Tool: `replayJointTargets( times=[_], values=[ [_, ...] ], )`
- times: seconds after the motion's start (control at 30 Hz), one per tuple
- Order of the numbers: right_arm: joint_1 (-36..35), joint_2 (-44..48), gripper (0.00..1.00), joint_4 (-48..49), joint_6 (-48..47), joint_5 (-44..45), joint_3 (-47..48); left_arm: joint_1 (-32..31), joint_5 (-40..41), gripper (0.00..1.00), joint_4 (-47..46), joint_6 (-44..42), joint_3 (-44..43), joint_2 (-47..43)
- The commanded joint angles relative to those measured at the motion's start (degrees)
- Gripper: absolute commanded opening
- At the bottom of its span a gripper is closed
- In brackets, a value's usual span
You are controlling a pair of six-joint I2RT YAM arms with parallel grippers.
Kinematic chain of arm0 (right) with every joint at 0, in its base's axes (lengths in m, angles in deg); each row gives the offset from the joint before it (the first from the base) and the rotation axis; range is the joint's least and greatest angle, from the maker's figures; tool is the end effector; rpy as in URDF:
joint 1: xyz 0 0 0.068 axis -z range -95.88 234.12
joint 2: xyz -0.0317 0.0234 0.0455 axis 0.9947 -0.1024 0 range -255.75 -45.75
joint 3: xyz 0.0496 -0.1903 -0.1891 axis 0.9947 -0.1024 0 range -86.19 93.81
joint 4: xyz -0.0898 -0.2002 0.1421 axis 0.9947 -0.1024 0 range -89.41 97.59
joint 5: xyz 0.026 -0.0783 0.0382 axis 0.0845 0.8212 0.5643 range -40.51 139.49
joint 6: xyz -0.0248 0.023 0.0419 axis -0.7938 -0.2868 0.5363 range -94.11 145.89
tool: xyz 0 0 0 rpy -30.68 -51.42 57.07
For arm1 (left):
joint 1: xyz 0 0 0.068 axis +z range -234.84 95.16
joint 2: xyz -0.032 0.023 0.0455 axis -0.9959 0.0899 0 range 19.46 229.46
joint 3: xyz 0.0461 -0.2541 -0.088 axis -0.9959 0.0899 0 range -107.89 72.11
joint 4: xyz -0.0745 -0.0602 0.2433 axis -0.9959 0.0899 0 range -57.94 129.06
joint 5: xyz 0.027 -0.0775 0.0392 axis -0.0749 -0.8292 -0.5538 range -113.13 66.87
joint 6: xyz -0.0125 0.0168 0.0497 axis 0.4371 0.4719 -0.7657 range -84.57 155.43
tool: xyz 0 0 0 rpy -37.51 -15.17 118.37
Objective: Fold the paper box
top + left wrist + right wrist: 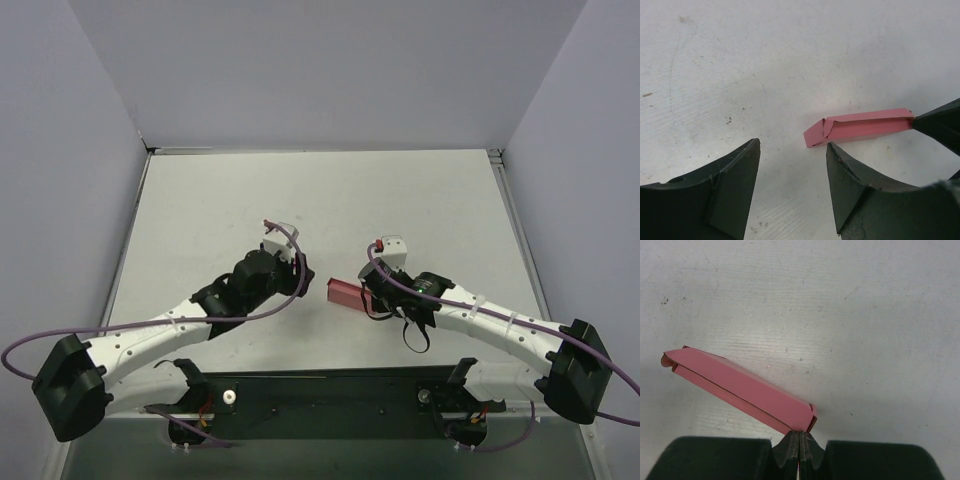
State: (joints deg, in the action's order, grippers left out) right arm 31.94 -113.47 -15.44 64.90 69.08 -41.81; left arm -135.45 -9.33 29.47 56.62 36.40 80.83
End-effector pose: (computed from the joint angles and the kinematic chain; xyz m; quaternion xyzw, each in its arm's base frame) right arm 0.1583 0.1846 0.2381 -0.0421 0.9161 0.1510 0.3691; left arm 0.1591 -0.1802 0.2506 0.1461 0.8179 -0.2397 0.5023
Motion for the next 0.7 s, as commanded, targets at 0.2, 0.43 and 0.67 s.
replayJointTargets(
  times=[0.2, 0.43, 0.67],
  values=[
    [-0.3, 0.1, 0.0, -4.6, 0.2, 1.2, -0.1, 1.5, -17.6, 0.54, -5.0, 2.7, -7.3, 8.9],
    [-0.3, 0.0, 0.0, -4.3, 0.3, 1.1, -0.4, -0.4, -14.9, 0.45, -3.0, -4.4, -9.7, 13.4],
    [-0.3, -0.7, 0.0, -4.2, 0.1, 0.9, -0.1, -1.5, -10.1, 0.4, 0.7, -6.9, -12.5, 17.6]
  ],
)
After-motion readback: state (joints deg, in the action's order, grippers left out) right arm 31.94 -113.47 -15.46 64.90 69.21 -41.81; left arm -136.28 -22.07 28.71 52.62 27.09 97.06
